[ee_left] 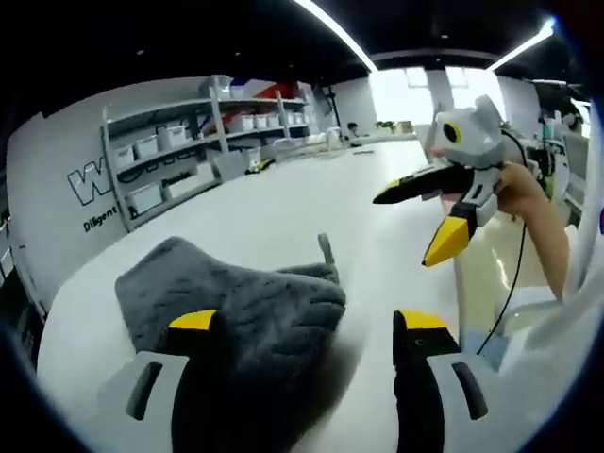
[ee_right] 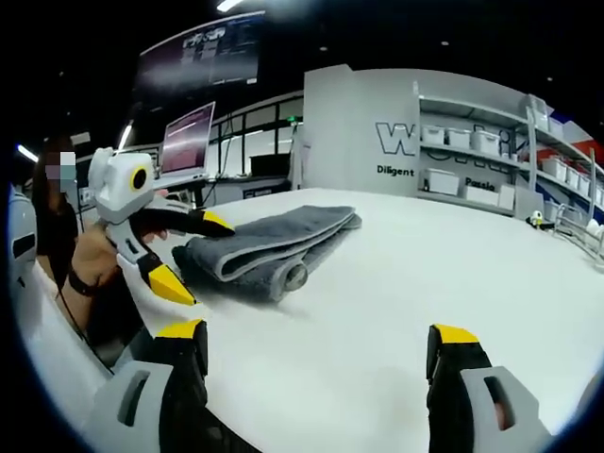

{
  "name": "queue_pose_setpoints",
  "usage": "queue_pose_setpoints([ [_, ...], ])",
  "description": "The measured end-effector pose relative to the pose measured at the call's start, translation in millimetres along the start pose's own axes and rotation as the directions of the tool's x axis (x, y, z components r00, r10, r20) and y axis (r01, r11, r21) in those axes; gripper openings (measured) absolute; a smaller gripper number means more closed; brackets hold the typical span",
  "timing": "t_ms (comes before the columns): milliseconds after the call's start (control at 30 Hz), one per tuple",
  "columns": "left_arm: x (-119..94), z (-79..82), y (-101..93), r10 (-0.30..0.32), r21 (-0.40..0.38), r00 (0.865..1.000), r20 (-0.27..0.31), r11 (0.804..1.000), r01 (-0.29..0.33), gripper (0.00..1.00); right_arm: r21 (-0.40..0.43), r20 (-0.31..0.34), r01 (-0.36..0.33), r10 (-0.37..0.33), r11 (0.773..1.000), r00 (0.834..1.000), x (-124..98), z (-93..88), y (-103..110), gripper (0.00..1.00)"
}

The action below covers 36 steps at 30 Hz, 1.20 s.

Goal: Open the folded towel by lifting each exposed corner and separating the folded layers until the towel lies flat within the target outline without major curled edges

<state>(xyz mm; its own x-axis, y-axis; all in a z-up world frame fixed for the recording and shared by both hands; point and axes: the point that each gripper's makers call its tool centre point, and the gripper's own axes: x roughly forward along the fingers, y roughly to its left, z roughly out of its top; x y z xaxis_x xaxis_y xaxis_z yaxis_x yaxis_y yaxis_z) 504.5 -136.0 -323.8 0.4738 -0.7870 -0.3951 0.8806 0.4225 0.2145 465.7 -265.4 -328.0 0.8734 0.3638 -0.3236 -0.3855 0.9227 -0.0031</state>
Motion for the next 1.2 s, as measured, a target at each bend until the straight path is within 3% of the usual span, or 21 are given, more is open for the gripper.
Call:
queue_pose_setpoints([
  [333, 4, -3.8, 9.2, 0.033, 0.009, 0.999, -0.011, 0.999, -0.033, 0.4, 0.0, -0.004, 0.004, -0.004, 1.0, 1.0, -2, -2.2, -1, 0.98],
  [867, 3, -4.7, 10.6, 0.042, 0.112, 0.998, -0.041, 0.993, -0.037, 0.16, 0.001, -0.001, -0.006, 0.006, 1.0, 1.0, -2, -2.5, 0, 0.97],
  [1200, -8, 12.2, 27.7, 0.081, 0.107, 0.997, 0.011, 0.991, -0.082, 0.11, 0.002, -0.001, -0.009, 0.009, 1.0, 1.0, -3, -3.1, 1, 0.96],
])
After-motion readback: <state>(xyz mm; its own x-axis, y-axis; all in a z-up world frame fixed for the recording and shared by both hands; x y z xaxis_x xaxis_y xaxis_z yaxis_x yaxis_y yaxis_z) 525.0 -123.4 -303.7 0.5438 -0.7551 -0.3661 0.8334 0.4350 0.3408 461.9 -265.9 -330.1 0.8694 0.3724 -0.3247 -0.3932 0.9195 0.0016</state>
